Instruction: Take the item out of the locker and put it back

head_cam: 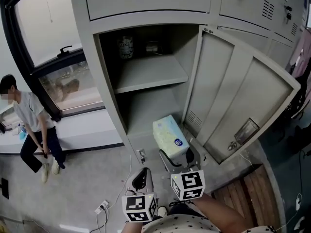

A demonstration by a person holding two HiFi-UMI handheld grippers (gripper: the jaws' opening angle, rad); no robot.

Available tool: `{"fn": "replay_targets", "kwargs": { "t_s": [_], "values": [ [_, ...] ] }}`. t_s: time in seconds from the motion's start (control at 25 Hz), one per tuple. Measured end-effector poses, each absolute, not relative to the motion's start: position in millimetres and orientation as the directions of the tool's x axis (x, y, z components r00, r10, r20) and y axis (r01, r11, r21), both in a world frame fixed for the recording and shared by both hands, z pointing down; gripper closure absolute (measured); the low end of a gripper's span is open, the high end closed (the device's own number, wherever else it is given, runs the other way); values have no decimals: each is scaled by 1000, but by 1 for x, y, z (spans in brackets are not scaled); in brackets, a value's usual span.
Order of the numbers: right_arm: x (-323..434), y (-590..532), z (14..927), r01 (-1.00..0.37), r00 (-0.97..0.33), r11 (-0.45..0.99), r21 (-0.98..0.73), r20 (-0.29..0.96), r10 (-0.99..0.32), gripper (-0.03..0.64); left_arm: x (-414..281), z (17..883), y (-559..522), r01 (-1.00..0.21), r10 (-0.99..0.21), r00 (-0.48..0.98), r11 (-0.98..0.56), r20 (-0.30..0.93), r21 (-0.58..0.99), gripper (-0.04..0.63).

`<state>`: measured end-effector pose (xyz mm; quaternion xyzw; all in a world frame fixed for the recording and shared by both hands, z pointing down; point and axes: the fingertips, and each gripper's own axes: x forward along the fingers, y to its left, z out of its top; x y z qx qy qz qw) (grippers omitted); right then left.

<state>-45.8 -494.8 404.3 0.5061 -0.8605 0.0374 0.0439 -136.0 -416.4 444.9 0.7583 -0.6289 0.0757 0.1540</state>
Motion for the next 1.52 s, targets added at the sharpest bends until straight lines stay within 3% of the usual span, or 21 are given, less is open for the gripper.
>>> {"fn": "replay_targets", "kwargs": {
  "t_s": [0.48,1.52],
  "values": [
    [-9,-415,424,-892,-452,439,-112,151,-879,244,-120,427,-399,-968,-933,249,-231,260,97,589],
    [-17,-434,419,-880,-474,467,-83,139,-869,244,-114,426,-391,-972,-940,230,-207,254,114,588]
  ]
}}
